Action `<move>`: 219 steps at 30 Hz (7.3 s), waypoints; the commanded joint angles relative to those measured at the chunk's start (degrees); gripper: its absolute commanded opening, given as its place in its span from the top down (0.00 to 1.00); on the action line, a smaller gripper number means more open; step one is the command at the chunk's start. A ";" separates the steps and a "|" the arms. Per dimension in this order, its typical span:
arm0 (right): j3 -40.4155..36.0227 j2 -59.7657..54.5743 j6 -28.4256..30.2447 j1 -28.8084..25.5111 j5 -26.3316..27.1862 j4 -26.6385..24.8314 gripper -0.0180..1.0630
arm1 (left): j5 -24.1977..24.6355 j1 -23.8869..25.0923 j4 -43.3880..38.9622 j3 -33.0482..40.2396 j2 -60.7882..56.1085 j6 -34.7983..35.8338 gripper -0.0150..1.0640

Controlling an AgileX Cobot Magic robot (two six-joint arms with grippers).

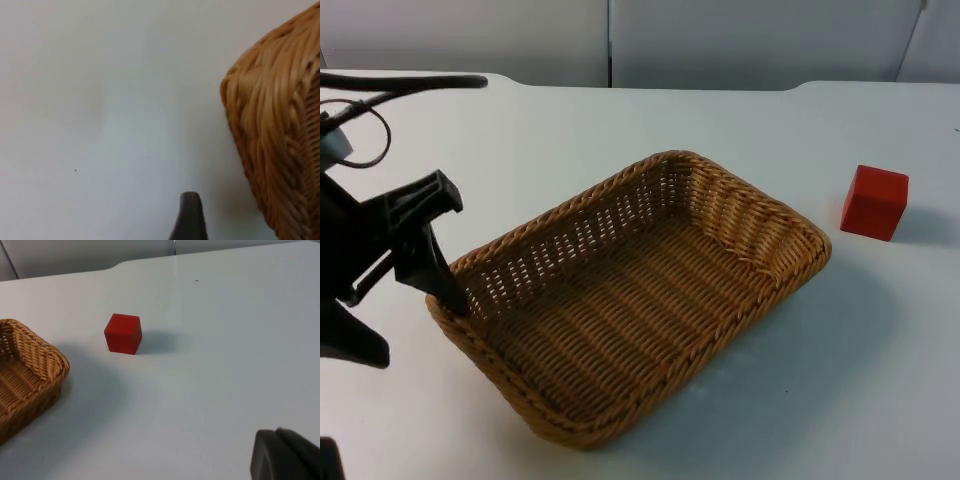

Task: Pick up the basket with the left hand and place the cube into the basket with the right hand.

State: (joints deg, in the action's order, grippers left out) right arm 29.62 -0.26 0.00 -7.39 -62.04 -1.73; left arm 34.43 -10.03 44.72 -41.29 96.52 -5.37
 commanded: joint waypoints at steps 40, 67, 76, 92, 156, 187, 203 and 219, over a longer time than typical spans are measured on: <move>-0.43 0.26 0.00 0.06 0.22 -0.18 0.99 | -5.86 -0.39 25.14 -0.01 8.82 -25.73 0.99; -0.43 0.26 0.00 0.06 0.22 -0.18 0.99 | -5.01 1.74 29.03 -10.12 7.07 -28.68 0.99; -0.43 0.26 0.00 0.06 0.22 -0.18 0.99 | -0.72 10.36 28.82 -10.12 1.46 -28.68 0.99; -0.43 0.26 0.00 0.06 0.22 -0.18 0.99 | 9.88 11.76 25.07 -9.97 1.30 -22.57 0.99; -0.43 0.26 0.00 0.06 0.22 -0.18 0.99 | 17.84 13.79 22.27 -9.97 -3.20 -20.10 0.99; -0.43 0.26 0.00 0.06 0.32 -0.17 0.99 | 17.84 13.79 22.27 -9.97 -3.20 -20.10 0.99; 1.18 0.26 0.00 0.06 18.72 -3.62 0.99 | 17.84 13.79 22.27 -9.97 -3.20 -20.10 0.99; 1.18 -34.08 4.80 0.06 21.58 -10.68 0.99 | 17.84 13.79 22.27 -9.97 -3.20 -20.10 0.99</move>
State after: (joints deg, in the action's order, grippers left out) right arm 30.60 -30.70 3.44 -7.39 -40.69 -10.91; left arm 50.72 3.70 64.83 -50.84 94.11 -25.49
